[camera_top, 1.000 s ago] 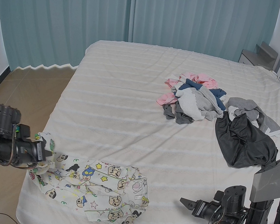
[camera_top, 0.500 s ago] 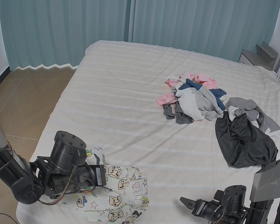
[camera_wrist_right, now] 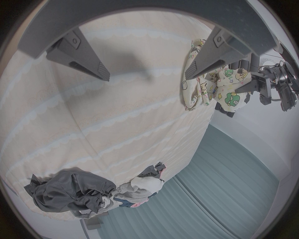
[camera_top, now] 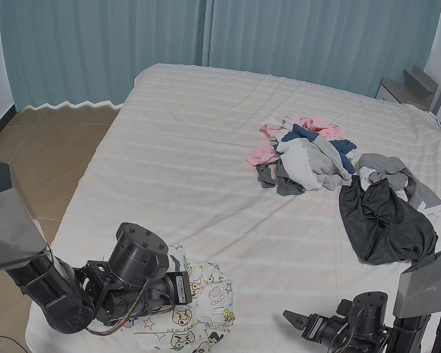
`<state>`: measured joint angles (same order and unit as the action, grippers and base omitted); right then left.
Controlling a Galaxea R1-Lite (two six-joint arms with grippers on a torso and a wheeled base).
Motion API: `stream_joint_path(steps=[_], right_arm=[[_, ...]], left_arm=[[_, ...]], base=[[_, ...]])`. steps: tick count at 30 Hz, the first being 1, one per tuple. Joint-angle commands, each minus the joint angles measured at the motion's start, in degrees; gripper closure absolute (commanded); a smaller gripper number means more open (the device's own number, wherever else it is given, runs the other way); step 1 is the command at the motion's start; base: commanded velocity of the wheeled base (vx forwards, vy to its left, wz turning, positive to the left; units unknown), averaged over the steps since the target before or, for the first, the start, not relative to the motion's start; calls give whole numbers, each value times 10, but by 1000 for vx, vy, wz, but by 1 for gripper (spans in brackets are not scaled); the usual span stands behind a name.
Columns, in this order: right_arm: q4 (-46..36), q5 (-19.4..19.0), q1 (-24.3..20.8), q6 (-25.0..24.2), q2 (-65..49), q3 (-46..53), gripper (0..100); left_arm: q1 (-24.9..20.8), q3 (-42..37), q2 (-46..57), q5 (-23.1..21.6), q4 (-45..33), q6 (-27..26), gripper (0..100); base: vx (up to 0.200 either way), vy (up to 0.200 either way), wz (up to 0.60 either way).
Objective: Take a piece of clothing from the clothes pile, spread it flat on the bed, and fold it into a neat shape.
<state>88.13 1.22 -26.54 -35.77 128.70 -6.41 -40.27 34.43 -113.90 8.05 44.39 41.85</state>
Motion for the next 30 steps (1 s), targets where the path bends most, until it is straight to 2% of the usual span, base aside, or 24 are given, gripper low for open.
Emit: stream_joint_path(steps=[1,2,11,16,19,21,23,25,30], right_arm=[[0,0,0,0,1,0,0],[0,0,0,0,1,0,0],[0,0,-1,0,1,1,0],[0,0,-1,0,1,1,0],[0,0,-3,-1,-2,2,0],[0,0,-4,-1,-4,1,0],[0,0,-5,-1,-7,0,0],[0,0,-10,-2,-26,0,0],[-1,-16,-23,-10,-78,-4,0]], left_arm=[[-9,6,-5,0,0,4,100],[-9,6,-5,0,0,4,0],[1,17,-5,21,2,13,0],[33,13,30,29,2,14,0],[61,-22,81,20,0,17,0],[83,-64,122,-9,0,23,0],[111,-105,166,-61,0,31,0],[157,-154,217,-125,-4,36,0],[268,-240,262,-242,-6,40,0]], base=[[0,0,0],[0,0,0],[0,0,0],[0,0,0],[0,0,0],[0,0,0],[0,0,0],[0,0,0],[0,0,0]])
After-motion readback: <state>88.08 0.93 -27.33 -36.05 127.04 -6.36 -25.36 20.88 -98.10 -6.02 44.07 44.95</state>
